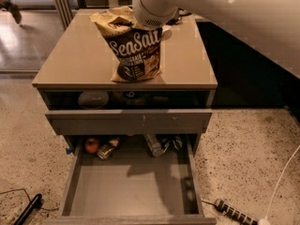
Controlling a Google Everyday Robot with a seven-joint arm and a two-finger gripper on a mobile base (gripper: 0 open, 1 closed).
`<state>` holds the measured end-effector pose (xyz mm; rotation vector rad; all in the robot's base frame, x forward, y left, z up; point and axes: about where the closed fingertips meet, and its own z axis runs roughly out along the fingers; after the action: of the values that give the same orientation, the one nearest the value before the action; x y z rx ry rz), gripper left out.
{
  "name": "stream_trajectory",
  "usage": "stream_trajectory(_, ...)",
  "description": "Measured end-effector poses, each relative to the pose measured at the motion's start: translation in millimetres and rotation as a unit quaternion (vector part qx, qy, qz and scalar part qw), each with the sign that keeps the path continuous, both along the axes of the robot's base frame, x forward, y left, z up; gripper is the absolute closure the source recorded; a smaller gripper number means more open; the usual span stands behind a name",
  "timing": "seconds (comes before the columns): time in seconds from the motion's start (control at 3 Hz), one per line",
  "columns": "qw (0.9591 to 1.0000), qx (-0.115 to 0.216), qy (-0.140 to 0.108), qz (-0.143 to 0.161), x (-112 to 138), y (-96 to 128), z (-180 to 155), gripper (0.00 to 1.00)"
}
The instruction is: Pick brown chip bag from middle drawer and place on counter
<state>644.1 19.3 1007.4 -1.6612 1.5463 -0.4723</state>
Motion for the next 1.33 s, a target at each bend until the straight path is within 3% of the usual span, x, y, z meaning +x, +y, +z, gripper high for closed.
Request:
stream_trajectory(0.67,0.9999,-0.003,-0.01,-0.012,10.4,-4.4,8.2,1.0)
stream_trajectory(1.33,0.9999,-0.004,-0.005,-0.015,56.1,12.8,24.7,1.0)
